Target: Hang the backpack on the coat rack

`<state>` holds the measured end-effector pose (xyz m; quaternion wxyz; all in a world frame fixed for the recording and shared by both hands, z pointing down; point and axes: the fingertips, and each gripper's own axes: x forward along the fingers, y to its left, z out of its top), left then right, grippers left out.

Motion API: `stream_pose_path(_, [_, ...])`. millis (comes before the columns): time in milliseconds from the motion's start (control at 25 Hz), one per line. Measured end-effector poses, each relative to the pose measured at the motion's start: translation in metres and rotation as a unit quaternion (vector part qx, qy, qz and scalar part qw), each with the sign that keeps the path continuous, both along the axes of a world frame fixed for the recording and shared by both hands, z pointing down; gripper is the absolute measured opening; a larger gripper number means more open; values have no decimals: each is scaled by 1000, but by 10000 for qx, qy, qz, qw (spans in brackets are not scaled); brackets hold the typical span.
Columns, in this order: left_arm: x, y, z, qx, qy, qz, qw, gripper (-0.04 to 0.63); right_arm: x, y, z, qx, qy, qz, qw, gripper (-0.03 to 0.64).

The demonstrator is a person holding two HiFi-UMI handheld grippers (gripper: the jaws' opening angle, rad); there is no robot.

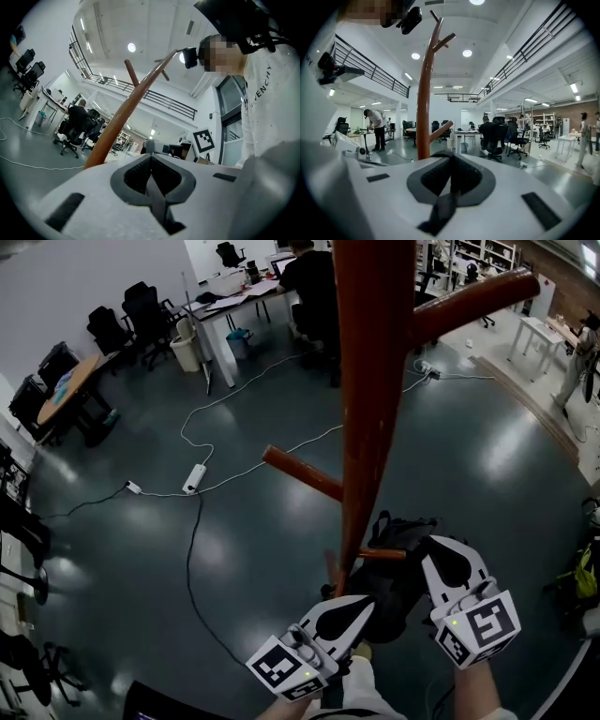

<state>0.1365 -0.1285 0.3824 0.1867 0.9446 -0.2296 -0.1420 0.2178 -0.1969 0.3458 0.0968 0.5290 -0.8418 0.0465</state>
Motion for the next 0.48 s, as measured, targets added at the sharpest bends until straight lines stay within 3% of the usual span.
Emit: stream_pose_path(480, [-17, -10, 11, -175, 169, -220, 9995, 9, -30, -25, 31, -503, 999, -432, 9928, 31])
